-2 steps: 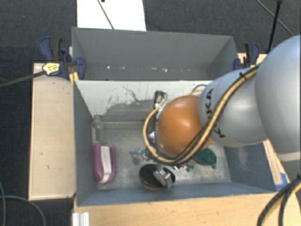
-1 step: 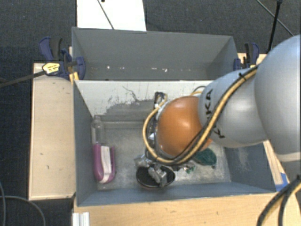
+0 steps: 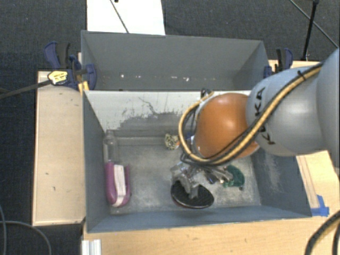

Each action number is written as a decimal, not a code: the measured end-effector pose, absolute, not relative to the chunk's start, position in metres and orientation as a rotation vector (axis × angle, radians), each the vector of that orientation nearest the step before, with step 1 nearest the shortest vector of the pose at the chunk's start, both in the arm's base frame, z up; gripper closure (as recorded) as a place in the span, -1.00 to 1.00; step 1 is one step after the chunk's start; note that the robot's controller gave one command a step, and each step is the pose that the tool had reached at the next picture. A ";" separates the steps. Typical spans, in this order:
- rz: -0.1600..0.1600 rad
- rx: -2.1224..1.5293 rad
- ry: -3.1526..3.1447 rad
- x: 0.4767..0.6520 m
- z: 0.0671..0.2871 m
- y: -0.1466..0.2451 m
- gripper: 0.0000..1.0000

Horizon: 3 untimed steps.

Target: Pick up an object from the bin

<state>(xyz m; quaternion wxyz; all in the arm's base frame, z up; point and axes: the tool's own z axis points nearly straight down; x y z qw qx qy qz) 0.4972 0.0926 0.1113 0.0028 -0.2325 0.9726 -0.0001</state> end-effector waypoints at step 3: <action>0.005 -1.565 2.727 0.494 0.072 0.073 -1.00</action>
Offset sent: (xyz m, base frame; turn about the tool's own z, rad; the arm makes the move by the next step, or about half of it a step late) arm 0.0000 0.0000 0.0000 0.0000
